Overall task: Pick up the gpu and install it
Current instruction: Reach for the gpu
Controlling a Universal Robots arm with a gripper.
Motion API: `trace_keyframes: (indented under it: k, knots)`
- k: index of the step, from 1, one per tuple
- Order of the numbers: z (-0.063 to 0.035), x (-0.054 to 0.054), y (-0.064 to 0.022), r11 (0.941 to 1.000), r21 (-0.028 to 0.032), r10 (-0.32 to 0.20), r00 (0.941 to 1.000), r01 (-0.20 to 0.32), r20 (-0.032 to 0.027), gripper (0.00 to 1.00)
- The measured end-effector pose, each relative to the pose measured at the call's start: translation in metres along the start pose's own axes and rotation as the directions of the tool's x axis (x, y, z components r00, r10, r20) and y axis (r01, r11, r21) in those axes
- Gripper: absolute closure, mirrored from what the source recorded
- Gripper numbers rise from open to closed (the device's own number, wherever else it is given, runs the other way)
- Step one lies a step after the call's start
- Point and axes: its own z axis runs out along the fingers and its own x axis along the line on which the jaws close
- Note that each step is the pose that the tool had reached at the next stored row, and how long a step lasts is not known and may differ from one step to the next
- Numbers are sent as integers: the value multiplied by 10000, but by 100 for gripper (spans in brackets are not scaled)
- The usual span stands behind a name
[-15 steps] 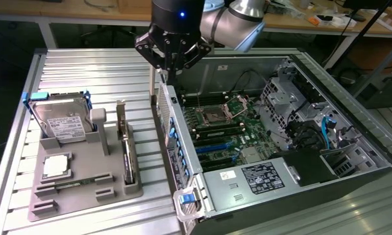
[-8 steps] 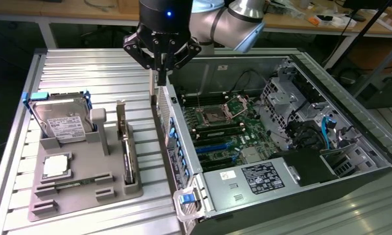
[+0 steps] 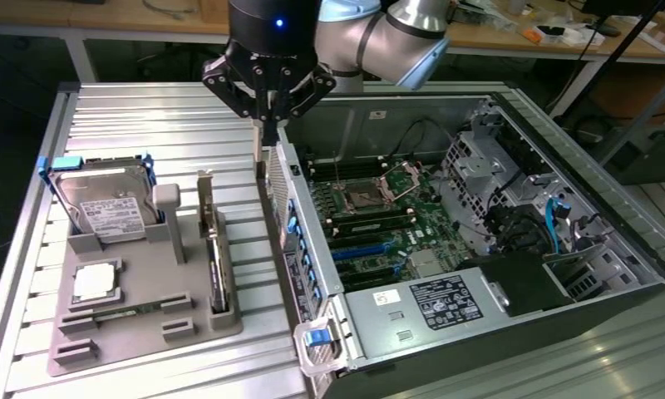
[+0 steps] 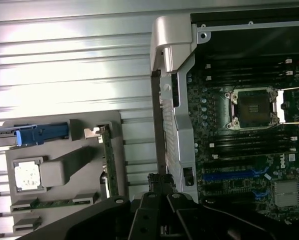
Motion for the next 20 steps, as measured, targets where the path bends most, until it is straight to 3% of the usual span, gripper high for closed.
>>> trace_keyframes:
  k: [20]
  knots:
    - [-4,137,-10,10000,0,-1,10000,1,0,89]
